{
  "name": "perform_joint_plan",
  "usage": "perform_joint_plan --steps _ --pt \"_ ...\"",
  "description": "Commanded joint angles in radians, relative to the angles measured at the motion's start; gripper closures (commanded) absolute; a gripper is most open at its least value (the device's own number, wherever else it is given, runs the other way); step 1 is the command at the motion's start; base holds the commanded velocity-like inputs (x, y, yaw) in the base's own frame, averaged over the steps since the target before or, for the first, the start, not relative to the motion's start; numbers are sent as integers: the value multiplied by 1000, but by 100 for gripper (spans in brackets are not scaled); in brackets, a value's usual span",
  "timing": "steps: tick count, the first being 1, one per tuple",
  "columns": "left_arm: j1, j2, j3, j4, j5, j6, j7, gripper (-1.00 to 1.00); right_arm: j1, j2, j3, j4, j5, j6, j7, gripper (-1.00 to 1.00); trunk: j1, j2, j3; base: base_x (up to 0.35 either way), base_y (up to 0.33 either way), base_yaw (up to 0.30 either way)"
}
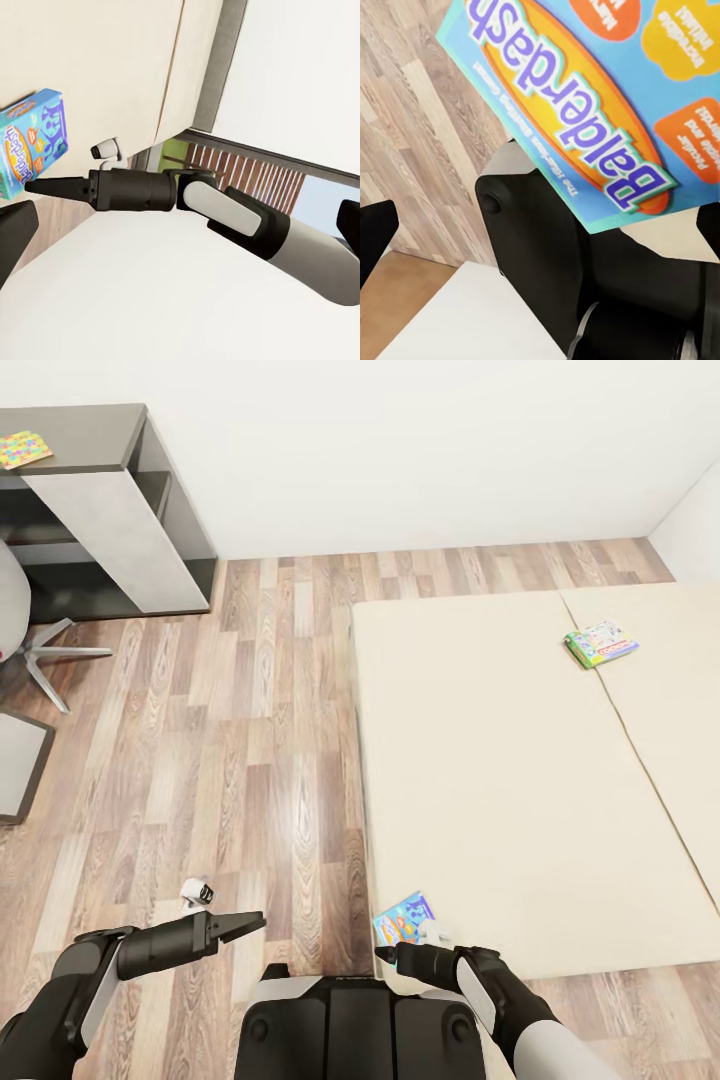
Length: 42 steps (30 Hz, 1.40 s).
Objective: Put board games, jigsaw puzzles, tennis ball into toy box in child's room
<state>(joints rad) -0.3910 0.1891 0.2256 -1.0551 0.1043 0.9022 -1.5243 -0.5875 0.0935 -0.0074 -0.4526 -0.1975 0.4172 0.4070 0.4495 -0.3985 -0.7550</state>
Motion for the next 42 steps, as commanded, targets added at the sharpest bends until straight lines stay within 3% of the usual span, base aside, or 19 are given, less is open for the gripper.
perform_joint_plan --steps 1,42 --pt "0 0 0 0 0 11 -4 -100 0 0 -1 -1 -8 8 -1 -100 1 -1 -1 0 6 0" --pt "0 1 0 0 0 11 -4 -100 0 0 -1 -1 -7 8 -1 -100 1 -1 -1 0 4 0"
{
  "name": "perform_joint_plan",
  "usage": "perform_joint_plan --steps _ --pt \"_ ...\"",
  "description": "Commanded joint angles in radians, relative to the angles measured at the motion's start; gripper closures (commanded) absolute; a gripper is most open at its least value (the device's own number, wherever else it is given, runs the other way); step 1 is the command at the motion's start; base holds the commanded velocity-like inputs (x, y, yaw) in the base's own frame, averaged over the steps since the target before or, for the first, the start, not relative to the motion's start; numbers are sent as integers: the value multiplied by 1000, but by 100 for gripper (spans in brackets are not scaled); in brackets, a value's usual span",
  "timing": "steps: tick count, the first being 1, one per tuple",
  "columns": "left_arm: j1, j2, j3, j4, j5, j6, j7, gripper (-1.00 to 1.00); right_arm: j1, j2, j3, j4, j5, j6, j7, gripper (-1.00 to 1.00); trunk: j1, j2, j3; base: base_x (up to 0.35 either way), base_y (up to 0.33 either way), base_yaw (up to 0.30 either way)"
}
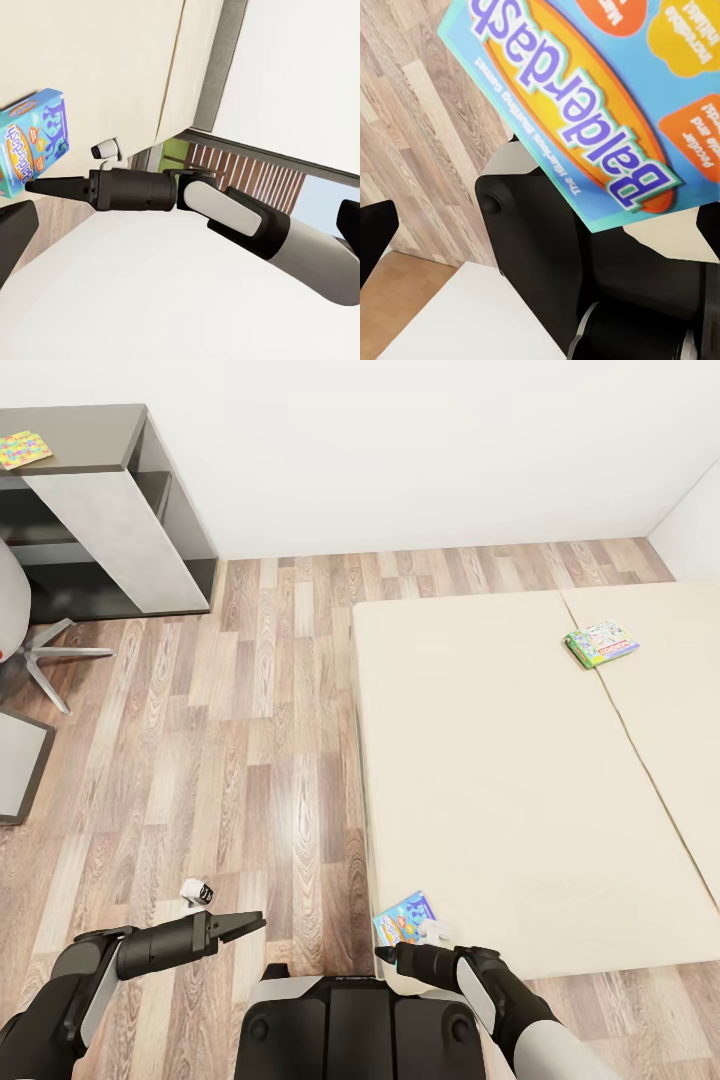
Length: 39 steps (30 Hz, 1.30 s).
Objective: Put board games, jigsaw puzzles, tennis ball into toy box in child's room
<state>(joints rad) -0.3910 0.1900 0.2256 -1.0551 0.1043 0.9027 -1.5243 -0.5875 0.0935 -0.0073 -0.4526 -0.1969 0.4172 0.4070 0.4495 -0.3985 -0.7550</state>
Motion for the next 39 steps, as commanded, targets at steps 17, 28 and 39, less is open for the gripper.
perform_joint_plan --steps 17,28,39 --pt "0 -1 -1 0 0 12 -3 -100 0 0 -1 -1 -7 8 -1 -100 1 -1 -1 0 24 0" --pt "0 0 0 0 0 12 -4 -100 0 0 -1 -1 -7 9 -1 -100 1 -1 -1 0 11 0" --pt "0 0 0 0 0 12 -4 -100 0 0 -1 -1 -7 8 -1 -100 1 -1 -1 0 0 0"
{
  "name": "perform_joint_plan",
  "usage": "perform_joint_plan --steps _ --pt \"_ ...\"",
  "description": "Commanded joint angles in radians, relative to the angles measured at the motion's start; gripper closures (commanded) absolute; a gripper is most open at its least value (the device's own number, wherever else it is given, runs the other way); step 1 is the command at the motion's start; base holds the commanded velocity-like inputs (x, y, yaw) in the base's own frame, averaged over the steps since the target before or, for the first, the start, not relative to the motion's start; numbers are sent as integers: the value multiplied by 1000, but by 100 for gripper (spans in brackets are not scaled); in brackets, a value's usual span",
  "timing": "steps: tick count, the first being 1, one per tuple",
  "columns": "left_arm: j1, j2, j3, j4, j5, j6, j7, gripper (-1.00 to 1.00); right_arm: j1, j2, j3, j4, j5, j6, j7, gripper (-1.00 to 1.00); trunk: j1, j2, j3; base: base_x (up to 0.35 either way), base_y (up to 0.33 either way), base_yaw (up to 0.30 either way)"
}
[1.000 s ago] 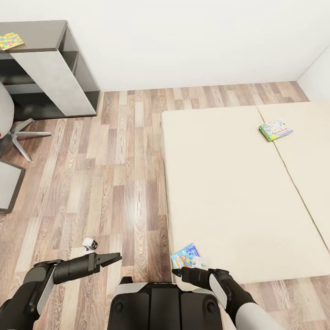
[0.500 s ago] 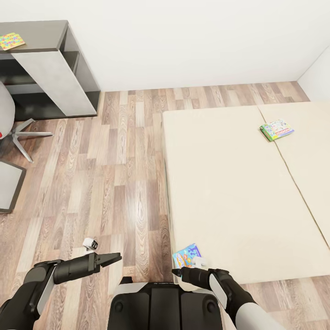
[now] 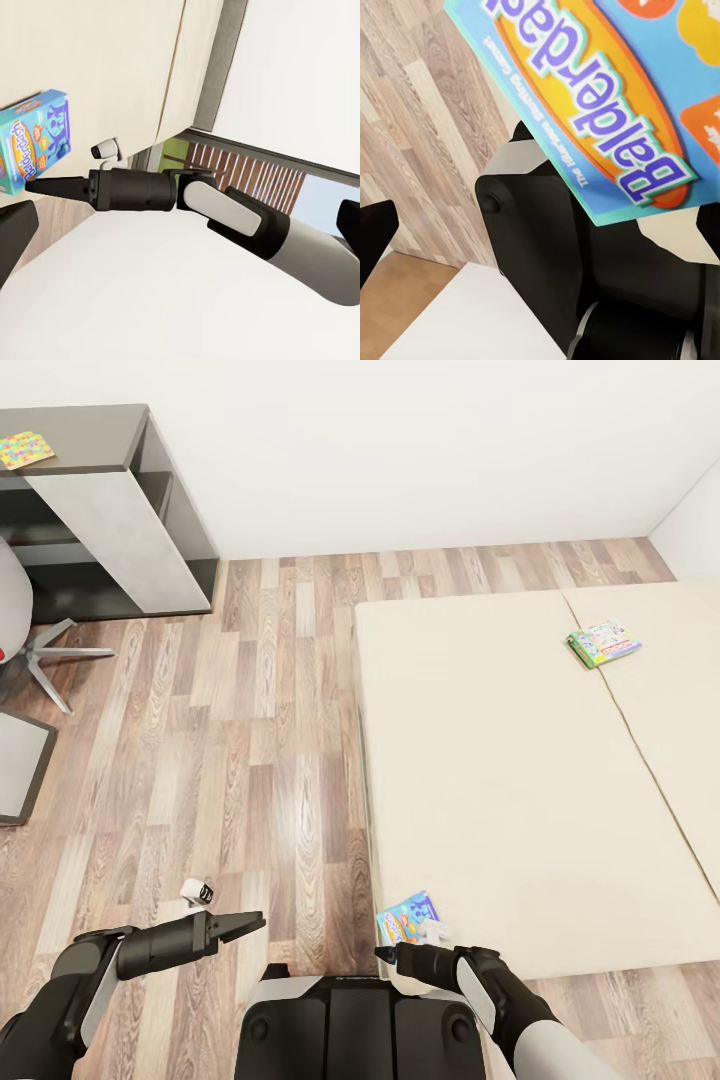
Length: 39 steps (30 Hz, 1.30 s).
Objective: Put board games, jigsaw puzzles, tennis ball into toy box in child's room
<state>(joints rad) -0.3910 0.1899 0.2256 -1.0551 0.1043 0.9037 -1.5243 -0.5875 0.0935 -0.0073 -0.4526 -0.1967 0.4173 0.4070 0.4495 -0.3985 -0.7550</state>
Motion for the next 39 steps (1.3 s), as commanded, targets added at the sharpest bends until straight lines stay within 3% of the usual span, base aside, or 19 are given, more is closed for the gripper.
perform_joint_plan --steps 1,39 --pt "0 0 0 0 0 11 -4 -100 0 0 -1 -1 -8 8 -1 -100 1 -1 -1 0 0 0" --pt "0 1 0 0 0 12 -4 -100 0 0 0 -1 -8 8 -1 -100 1 -1 -1 0 6 0"
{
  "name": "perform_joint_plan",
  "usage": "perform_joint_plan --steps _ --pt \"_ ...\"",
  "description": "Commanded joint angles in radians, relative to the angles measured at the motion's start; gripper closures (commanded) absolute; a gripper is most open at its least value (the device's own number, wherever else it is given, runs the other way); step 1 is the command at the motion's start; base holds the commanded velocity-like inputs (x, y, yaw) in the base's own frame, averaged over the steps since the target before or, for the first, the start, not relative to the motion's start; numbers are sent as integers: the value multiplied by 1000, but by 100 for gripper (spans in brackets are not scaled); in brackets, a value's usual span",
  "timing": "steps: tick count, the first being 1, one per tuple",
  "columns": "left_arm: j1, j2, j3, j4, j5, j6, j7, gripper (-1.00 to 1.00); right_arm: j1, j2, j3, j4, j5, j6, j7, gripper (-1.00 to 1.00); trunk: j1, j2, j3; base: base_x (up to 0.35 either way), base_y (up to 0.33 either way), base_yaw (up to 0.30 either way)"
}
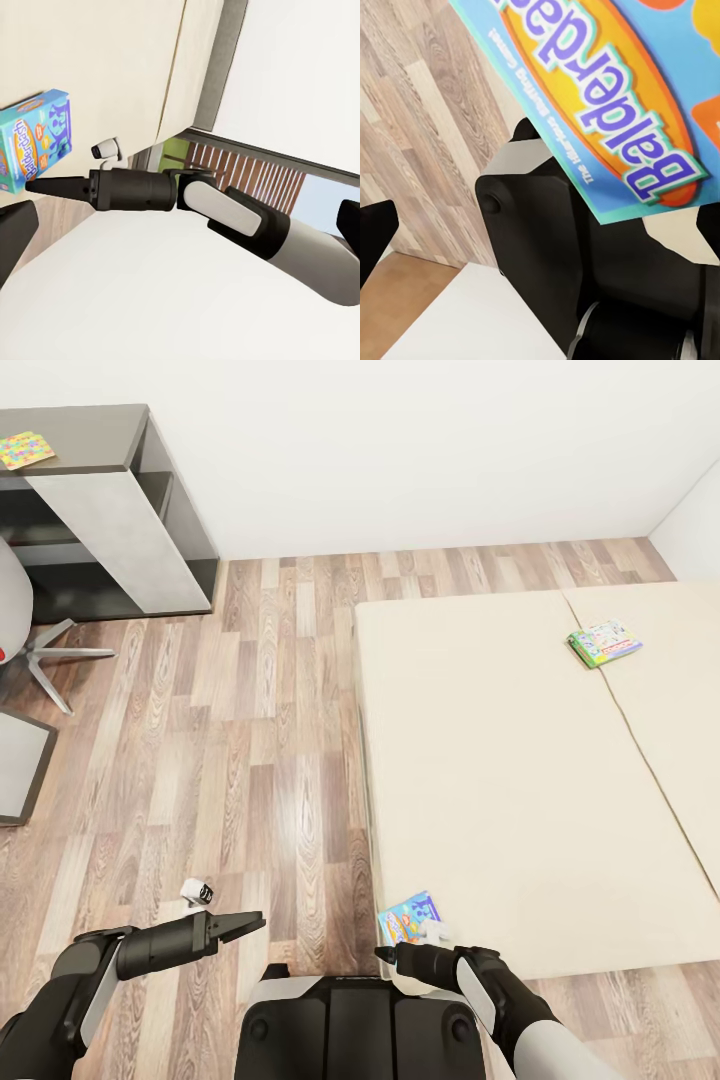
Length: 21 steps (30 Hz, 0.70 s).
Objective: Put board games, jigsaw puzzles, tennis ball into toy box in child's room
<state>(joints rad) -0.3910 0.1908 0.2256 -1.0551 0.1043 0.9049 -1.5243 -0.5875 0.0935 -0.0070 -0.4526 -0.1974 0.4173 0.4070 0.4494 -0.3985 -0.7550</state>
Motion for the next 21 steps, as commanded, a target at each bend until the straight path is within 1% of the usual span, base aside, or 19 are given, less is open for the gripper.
perform_joint_plan --steps 1,21 --pt "0 0 0 0 0 10 -4 -100 0 0 -1 -1 -7 8 -1 -100 1 -1 -1 0 2 0" --pt "0 -1 0 0 0 10 -4 -100 0 0 -1 -1 -7 8 -1 -100 1 -1 -1 -18 22 0"
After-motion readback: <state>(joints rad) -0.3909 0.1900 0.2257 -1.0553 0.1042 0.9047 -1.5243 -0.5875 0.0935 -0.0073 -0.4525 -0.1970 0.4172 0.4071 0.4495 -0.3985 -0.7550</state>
